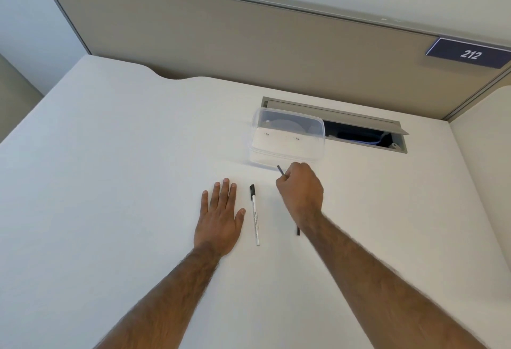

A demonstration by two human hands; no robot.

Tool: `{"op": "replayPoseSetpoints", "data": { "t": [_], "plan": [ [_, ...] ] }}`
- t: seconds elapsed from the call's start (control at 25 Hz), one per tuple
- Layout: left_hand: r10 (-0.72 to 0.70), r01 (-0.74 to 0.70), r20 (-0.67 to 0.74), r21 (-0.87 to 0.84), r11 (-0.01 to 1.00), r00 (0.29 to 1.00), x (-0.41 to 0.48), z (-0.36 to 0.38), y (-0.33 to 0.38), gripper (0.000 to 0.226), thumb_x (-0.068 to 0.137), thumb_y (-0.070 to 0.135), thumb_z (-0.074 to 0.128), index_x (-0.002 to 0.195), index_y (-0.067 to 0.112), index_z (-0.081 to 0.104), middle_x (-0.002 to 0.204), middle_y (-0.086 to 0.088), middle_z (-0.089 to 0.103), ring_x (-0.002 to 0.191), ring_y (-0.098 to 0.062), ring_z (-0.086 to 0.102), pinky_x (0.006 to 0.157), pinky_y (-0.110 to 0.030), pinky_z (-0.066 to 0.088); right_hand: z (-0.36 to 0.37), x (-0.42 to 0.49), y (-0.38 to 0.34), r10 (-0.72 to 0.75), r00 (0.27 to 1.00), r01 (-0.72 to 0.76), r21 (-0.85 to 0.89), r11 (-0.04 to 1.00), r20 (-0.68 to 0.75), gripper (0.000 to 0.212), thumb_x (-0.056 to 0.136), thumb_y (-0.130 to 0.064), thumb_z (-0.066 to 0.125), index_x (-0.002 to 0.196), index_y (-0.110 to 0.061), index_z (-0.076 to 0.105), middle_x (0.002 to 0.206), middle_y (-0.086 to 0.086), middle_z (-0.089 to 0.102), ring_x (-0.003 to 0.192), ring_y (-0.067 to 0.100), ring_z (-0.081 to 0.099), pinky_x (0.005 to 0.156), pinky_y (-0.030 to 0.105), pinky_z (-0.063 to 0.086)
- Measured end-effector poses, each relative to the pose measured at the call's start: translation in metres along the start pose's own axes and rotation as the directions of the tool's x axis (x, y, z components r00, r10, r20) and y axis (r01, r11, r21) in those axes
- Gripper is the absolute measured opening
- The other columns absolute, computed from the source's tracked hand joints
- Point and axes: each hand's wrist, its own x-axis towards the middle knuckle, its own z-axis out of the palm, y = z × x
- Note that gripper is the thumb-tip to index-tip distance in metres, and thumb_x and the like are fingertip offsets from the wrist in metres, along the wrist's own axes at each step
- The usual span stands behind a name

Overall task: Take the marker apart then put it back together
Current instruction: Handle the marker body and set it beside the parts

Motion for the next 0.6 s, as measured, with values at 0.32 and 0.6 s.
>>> {"op": "replayPoseSetpoints", "data": {
  "t": [0.32,0.6],
  "plan": [
    [0.003,-0.004,-0.017,-0.017,1.000,1.000,0.000,0.001,-0.001,0.069,0.105,0.049,0.017,0.164,0.016,0.004,0.172,-0.003,-0.005,0.159,-0.024,-0.004,0.128,-0.050,0.003,-0.027,0.130,-0.010,-0.347,0.936,0.347,-0.306,0.887,0.056,0.015,0.090,-0.011,0.050,0.089,-0.010,0.064,0.097,0.010,0.066,0.072,0.028,0.055,0.060,0.032,0.037],
    [0.005,-0.006,-0.028,-0.022,1.000,1.000,0.001,0.004,-0.003,0.068,0.105,0.047,0.022,0.164,0.015,0.008,0.173,-0.004,-0.001,0.159,-0.024,-0.001,0.127,-0.051,0.006,-0.003,0.175,-0.012,-0.417,0.888,0.460,-0.394,0.796,0.193,0.024,0.095,-0.011,0.048,0.110,-0.009,0.066,0.105,0.010,0.064,0.089,0.031,0.064,0.064,0.035,0.041]
  ]
}}
